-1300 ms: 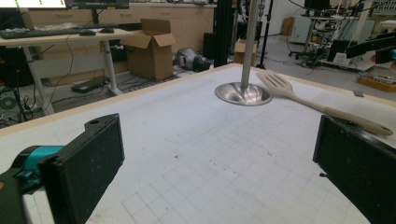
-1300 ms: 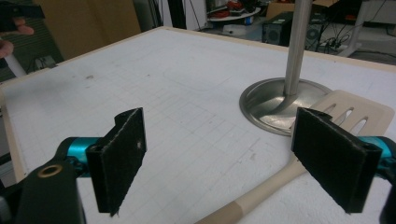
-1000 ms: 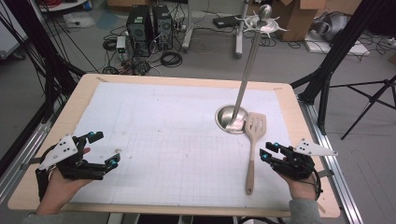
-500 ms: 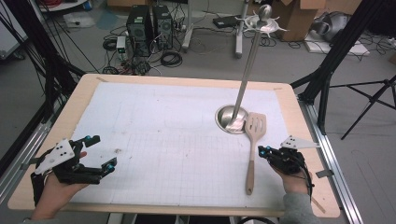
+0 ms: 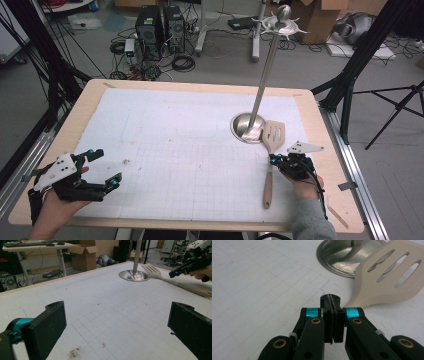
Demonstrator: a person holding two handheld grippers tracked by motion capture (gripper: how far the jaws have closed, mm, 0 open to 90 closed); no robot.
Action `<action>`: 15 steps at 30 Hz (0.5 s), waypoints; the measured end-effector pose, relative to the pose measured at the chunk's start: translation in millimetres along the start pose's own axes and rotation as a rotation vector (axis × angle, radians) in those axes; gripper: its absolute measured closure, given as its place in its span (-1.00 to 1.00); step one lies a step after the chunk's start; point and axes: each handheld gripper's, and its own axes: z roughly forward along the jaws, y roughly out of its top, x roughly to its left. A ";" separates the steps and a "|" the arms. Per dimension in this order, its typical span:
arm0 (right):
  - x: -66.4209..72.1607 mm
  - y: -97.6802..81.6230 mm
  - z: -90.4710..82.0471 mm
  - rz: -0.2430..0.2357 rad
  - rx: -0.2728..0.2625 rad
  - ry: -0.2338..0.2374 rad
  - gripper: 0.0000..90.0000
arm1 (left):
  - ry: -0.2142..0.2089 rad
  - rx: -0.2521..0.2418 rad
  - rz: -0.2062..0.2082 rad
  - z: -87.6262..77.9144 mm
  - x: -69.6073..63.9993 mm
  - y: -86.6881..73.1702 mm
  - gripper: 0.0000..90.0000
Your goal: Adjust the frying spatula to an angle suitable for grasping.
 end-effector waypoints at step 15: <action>-15.0 12.0 25.5 -0.038 0.023 -0.010 1.00 | 0.011 0.041 -0.012 -2.5 -0.1 -9.6 -0.95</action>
